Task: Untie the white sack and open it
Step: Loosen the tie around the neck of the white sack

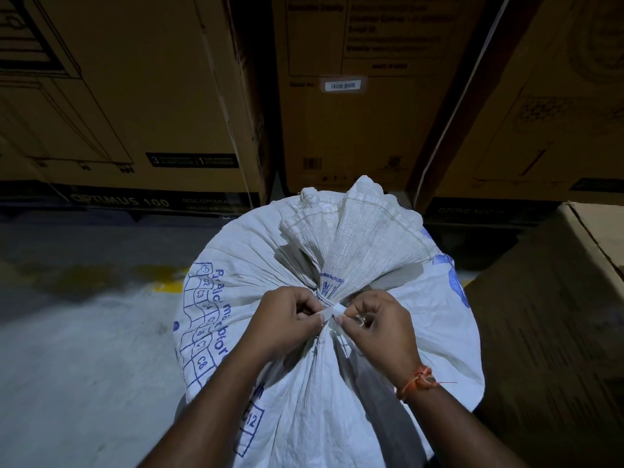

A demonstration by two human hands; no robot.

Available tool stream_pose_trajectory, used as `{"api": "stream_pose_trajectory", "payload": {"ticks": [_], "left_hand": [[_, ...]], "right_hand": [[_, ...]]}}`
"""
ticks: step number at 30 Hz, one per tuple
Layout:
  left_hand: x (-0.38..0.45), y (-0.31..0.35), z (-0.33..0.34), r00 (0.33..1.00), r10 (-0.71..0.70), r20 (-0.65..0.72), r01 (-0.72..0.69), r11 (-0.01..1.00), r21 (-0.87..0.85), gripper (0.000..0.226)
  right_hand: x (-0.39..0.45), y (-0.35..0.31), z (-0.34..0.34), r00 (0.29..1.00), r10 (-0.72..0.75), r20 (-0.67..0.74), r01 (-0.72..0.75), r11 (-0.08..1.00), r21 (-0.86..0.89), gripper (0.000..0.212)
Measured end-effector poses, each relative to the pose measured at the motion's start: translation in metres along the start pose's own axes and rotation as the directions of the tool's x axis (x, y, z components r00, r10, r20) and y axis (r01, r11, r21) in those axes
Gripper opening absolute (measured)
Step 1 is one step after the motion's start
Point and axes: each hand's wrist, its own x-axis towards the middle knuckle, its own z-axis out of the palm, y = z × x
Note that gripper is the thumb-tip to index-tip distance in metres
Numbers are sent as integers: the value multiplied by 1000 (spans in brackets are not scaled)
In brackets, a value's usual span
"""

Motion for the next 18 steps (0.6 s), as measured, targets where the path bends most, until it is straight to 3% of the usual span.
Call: {"api": "stream_pose_trajectory", "payload": {"ticks": [6,10,18], "left_hand": [[-1,2,2,1000,10,-13,-10,1000,-11,31],[-1,-1,9,996,61,-71,-57,997,55,10],[1,-3,3,991,58,-120,-47,995,90,9]], "right_hand": [[1,-3,-8,999,13,43,-12,1000,-16,10],[1,-5,-9,999,24,46,-24,1000,6,11],[-3,1,-35,992,-26,126,25,1000,9,13]]}}
